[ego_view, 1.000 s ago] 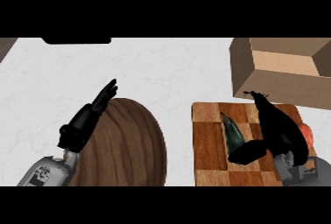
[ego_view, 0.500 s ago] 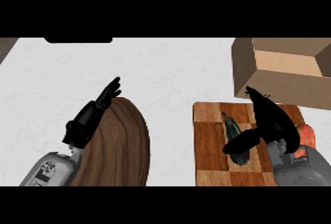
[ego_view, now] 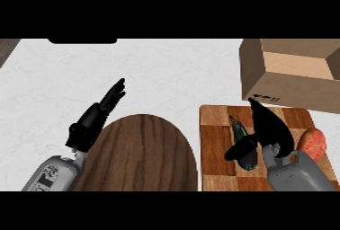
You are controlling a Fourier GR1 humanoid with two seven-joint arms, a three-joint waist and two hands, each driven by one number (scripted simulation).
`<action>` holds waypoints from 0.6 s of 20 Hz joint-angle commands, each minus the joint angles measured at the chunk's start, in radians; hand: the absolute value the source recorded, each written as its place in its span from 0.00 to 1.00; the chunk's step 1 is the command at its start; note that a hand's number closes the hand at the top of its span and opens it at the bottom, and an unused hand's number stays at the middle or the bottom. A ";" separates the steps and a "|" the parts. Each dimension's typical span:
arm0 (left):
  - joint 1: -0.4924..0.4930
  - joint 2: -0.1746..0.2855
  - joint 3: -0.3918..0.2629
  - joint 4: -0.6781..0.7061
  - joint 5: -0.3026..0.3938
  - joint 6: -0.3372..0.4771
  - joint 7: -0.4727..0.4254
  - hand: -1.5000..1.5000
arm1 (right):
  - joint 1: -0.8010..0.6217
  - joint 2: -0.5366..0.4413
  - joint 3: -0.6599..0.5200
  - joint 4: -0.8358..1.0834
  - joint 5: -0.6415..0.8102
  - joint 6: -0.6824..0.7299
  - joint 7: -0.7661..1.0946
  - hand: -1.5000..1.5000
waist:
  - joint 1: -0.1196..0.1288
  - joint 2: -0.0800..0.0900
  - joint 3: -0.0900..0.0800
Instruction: Pick the eggplant from the cutting board and place it in the cardboard box
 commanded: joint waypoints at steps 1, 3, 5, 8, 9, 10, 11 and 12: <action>0.020 0.011 0.017 -0.005 0.008 -0.028 -0.021 0.50 | -0.039 0.070 -0.002 0.053 0.047 0.018 0.235 0.00 | 0.010 0.003 0.001; -0.026 -0.014 0.010 -0.012 -0.006 -0.013 0.037 0.50 | -0.031 0.034 -0.042 0.003 0.032 0.066 0.222 0.00 | -0.001 0.001 0.002; 0.061 -0.011 0.000 -0.051 -0.020 -0.007 -0.015 0.50 | 0.001 0.063 -0.003 -0.020 0.092 0.040 0.231 0.00 | 0.005 0.000 0.001; -0.019 0.008 0.052 -0.008 0.009 -0.050 0.017 0.50 | -0.020 0.082 -0.012 0.020 0.102 0.064 0.220 0.00 | 0.004 0.002 0.001; 0.036 -0.022 0.014 -0.018 -0.018 -0.024 -0.003 0.50 | -0.015 0.092 -0.018 0.015 0.095 0.073 0.226 0.00 | 0.006 0.002 0.001; 0.037 -0.009 0.013 -0.028 -0.038 -0.019 0.001 0.50 | 0.007 0.095 -0.001 0.056 0.126 0.053 0.187 0.00 | 0.008 0.002 0.002; 0.035 0.005 0.046 -0.012 0.004 -0.056 -0.013 0.50 | 0.004 0.106 -0.008 0.001 0.110 0.084 0.234 0.00 | 0.003 0.001 0.001; 0.044 -0.016 0.020 0.001 -0.034 -0.031 -0.024 0.50 | -0.025 0.127 -0.023 0.071 0.128 0.058 0.207 0.00 | 0.008 0.003 0.001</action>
